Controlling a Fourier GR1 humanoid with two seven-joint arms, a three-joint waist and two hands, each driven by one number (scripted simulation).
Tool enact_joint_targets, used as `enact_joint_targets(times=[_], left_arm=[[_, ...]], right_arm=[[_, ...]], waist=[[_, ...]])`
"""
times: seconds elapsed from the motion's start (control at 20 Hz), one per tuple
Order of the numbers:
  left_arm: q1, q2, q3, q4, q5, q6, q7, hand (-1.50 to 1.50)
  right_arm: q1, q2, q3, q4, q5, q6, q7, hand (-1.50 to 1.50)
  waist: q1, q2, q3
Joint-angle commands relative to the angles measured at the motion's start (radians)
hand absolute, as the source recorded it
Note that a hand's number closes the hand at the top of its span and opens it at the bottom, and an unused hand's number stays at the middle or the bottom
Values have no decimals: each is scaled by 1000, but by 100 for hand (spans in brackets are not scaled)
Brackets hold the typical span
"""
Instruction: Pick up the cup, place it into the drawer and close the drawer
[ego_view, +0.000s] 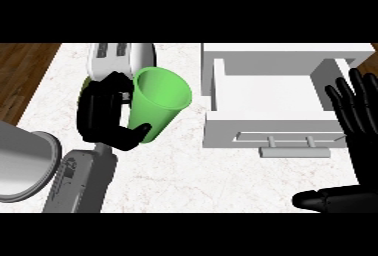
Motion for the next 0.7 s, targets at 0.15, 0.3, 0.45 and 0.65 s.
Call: enact_joint_targets(times=[0.15,0.3,0.45,0.65], left_arm=[[-155,-7,-28,-74,-21,117,186,150],[-329,-7,-18,76,-45,183,182,150],[-386,-3,-2,162,-84,183,154,150],[-481,-7,-60,220,-69,247,185,150]], right_arm=[[-22,-26,-40,-41,-43,0,50,-150],[-38,0,-2,15,20,-17,1,-150],[-36,3,14,35,34,-10,-5,-150],[-45,-42,-63,-23,-78,8,75,-150]], waist=[[-3,1,0],[-8,3,0],[-8,3,0],[-12,2,0]])
